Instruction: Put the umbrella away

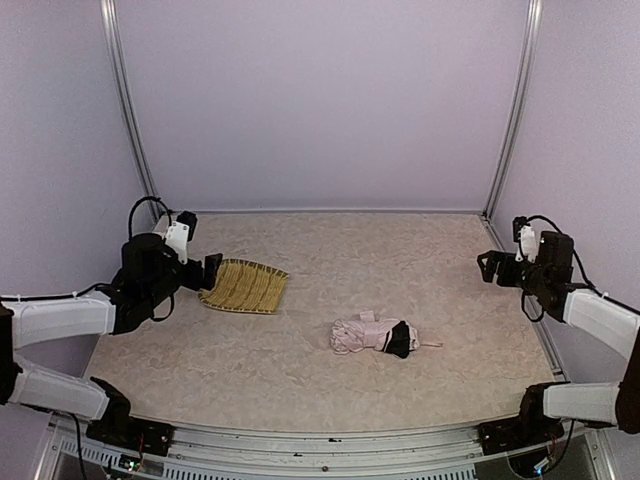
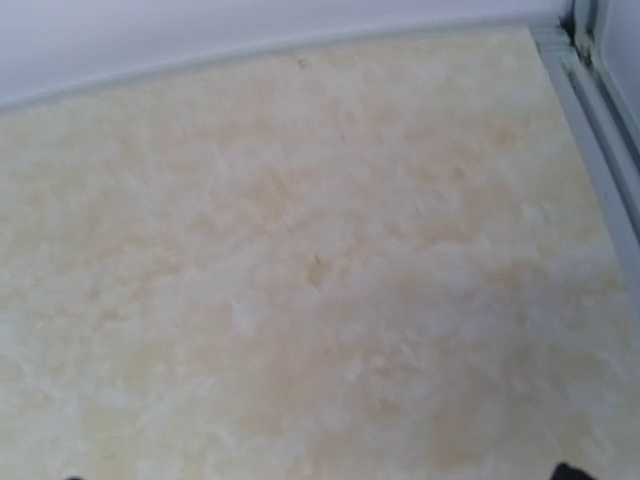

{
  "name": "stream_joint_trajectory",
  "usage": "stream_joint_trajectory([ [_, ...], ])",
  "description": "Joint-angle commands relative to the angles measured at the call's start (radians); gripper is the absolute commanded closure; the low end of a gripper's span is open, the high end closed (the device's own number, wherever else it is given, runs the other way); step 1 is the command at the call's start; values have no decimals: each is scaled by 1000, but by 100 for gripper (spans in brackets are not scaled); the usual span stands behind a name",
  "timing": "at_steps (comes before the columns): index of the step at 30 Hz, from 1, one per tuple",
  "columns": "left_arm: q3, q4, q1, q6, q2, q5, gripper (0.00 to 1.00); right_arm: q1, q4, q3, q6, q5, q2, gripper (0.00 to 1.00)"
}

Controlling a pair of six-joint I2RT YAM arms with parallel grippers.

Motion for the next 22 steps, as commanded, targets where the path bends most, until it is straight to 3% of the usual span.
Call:
stream_joint_trajectory([
  [1,-131,66,91,-207,-87,-214,1,-7,224,-98,50,2,-40,0],
  [3,-145,41,137,-243,-116,-229,1,-7,290,-139,69,25,-41,0],
  [8,-244,171,177,-220,-169,-285,1,-7,411,-203,62,54,-23,0],
  [11,-318,309,185,-196,-154,-318,1,-7,437,-215,55,64,-3,0],
  [15,-411,556,186,-174,-88,-326,1,-8,536,-256,65,199,5,0],
  [22,-394,597,186,-144,-31,-316,1,-9,639,-294,37,221,21,0],
])
